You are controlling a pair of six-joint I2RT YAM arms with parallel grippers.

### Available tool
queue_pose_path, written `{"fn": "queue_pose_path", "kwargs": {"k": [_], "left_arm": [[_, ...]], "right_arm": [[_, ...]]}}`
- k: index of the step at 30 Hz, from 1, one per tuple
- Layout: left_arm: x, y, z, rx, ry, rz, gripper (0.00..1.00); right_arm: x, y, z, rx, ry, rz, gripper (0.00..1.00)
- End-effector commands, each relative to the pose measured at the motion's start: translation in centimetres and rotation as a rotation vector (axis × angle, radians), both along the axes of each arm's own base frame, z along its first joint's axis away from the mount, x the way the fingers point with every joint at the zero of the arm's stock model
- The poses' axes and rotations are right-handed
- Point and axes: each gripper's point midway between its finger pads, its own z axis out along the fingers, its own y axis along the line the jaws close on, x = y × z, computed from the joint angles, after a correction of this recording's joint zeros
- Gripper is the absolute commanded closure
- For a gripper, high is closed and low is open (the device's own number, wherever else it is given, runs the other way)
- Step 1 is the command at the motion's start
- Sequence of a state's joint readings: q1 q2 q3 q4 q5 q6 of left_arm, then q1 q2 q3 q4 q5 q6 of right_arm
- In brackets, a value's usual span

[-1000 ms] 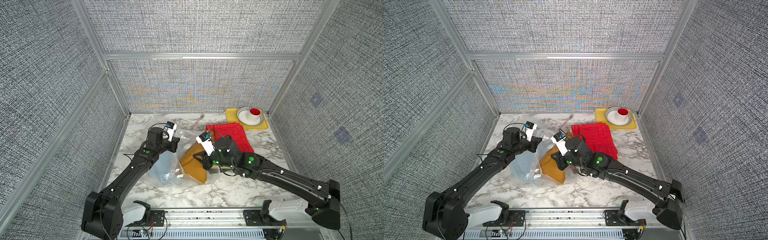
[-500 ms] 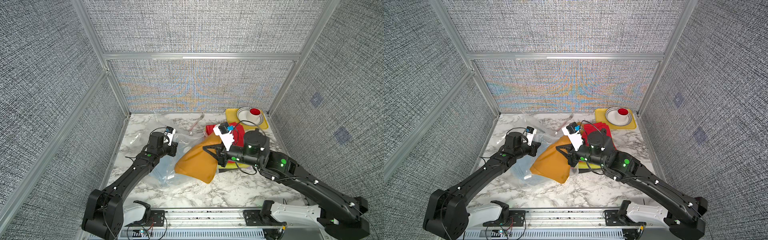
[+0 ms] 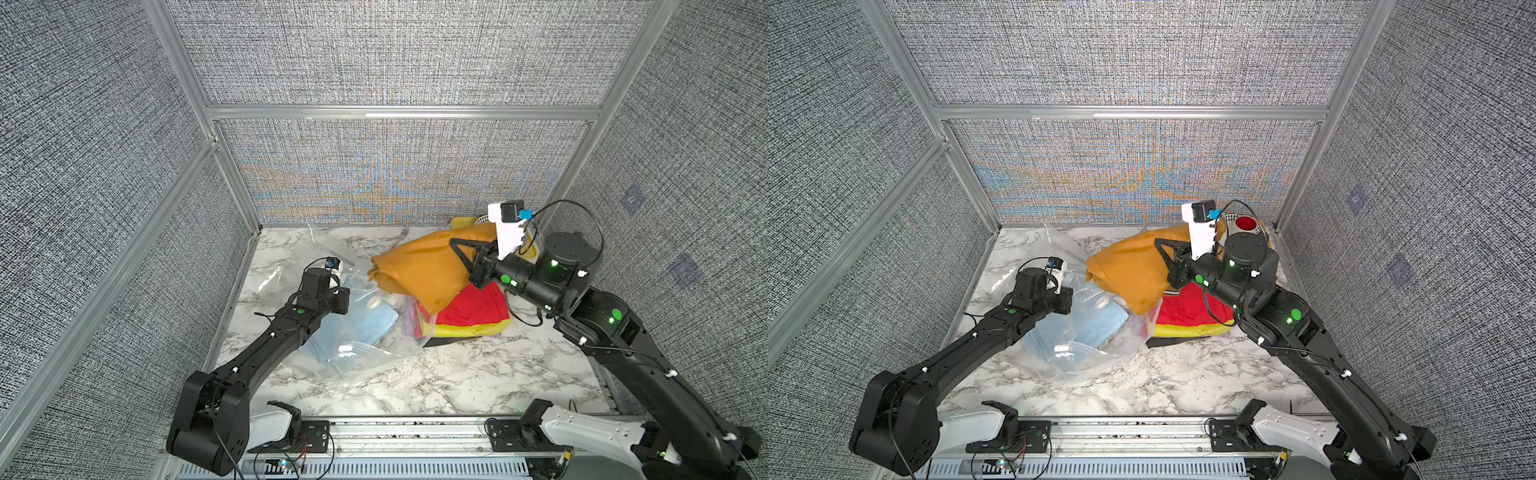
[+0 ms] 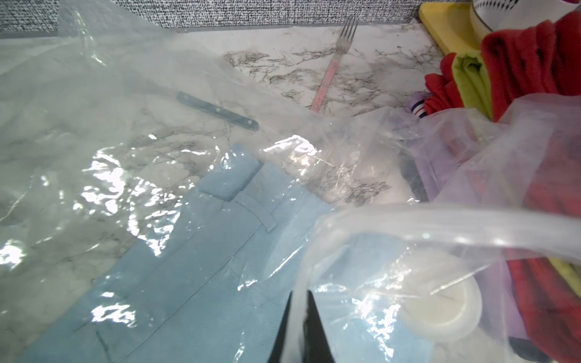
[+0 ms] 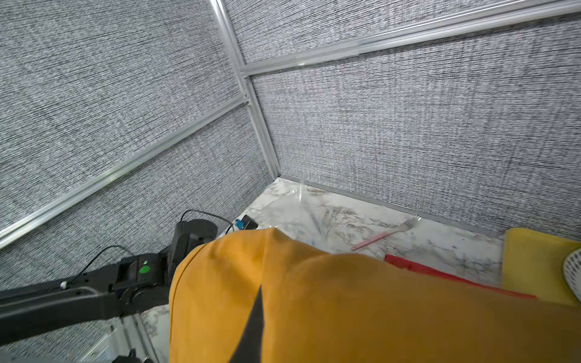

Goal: Take the trousers out of the vacuum bag
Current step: Take out the trousers from the vacuum bag.

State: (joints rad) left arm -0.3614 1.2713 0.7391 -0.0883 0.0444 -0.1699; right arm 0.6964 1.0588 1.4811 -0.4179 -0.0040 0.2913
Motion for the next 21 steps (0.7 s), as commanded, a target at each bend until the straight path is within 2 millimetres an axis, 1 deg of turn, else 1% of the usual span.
{"fn": "queue_pose_path", "kwargs": {"k": [1, 4, 8, 11, 16, 19, 21], "left_arm": [[0.4, 1.2, -0.5, 0.033, 0.013, 0.065, 1.0], [0.3, 1.5, -0.8, 0.041, 0.023, 0.081, 1.0], [0.2, 2.5, -0.9, 0.074, 0.027, 0.124, 1.0], [0.4, 4.2, -0.5, 0.106, 0.014, 0.213, 1.0], [0.4, 8.4, 0.8, 0.137, -0.017, 0.422, 1.0], [0.1, 10.3, 1.8, 0.105, -0.047, 0.52, 1.0], [0.0, 10.8, 2.6, 0.077, -0.074, 0.541, 1.0]], "right_arm": [[0.8, -1.3, 4.3, 0.092, -0.115, -0.036, 1.0], [1.7, -2.0, 5.2, 0.092, -0.137, -0.051, 1.0], [3.0, -2.7, 6.0, 0.091, -0.157, -0.063, 1.0], [4.6, -3.4, 5.5, 0.062, -0.168, -0.091, 1.0], [7.7, -5.3, 4.4, 0.046, -0.178, -0.113, 1.0], [9.6, -6.0, 3.4, 0.045, -0.166, -0.102, 1.0], [11.0, -6.6, 2.6, 0.051, -0.155, -0.091, 1.0]]}}
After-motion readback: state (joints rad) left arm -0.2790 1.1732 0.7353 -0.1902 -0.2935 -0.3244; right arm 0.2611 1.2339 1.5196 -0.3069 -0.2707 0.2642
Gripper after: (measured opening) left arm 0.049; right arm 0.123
